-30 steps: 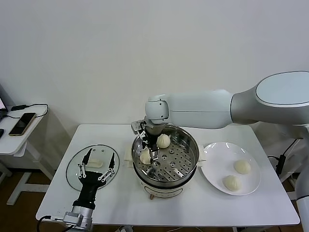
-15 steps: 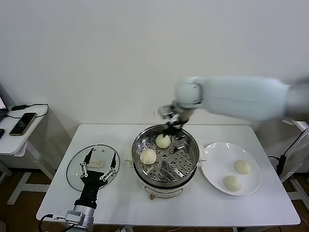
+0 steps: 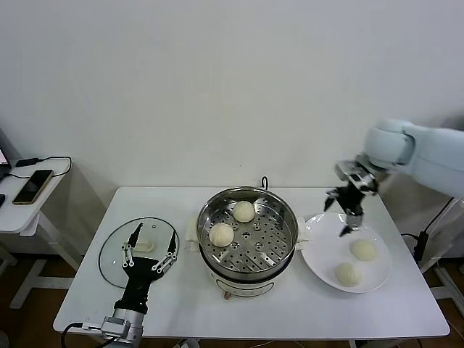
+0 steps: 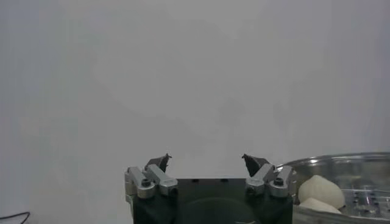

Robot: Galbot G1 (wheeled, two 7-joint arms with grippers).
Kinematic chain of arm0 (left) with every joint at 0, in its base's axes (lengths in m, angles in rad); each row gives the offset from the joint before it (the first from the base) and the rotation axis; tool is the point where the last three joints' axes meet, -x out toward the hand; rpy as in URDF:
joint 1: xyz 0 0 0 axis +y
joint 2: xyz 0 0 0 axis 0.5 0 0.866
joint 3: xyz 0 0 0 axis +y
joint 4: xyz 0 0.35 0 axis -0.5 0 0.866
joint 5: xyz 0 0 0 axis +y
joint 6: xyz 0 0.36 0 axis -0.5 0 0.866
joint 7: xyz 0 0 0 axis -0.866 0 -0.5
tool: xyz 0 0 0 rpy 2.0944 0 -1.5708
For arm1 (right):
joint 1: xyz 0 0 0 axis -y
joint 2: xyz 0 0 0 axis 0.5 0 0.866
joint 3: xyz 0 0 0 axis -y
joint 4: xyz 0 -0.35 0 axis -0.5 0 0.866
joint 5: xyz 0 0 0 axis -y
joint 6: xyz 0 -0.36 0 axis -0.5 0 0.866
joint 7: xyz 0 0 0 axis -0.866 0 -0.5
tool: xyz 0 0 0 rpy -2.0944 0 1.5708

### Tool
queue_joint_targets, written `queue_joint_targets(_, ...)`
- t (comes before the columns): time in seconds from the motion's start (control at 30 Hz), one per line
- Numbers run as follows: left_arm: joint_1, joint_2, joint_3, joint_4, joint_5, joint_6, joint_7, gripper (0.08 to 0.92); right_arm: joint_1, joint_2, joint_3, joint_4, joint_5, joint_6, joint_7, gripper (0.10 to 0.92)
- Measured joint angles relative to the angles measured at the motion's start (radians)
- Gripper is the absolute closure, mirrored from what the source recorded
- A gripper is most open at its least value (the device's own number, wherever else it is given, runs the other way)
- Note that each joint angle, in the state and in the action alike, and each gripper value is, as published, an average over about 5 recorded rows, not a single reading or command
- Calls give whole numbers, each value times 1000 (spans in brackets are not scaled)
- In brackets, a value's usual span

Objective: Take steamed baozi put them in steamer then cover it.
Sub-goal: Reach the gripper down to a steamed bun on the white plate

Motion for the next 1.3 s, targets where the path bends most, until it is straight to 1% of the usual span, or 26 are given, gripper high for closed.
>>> queue_joint_targets(0.23, 9, -8, -7, -1, 6, -3, -3, 177, -152, -36, 59, -53, -60, 25, 34, 203)
queue_joint_targets(0.53, 14, -11, -11, 6, 11, -9, -4, 177, -317, -24, 134, -127, -106, 40, 49, 203)
queue_joint_targets(1.0, 16, -8, -16, 16, 13, -16, -4, 177, -434, 16, 194, -194, -131, 42, 68, 203)
queue_joint_targets(1.1, 16, -8, -17, 18, 13, -18, -4, 177, -443, 19, 200, -197, -133, 40, 63, 221)
queue_joint_targets(1.3, 16, -7, -17, 19, 13, -21, -5, 177, -451, 16, 206, -196, -136, 37, 56, 317)
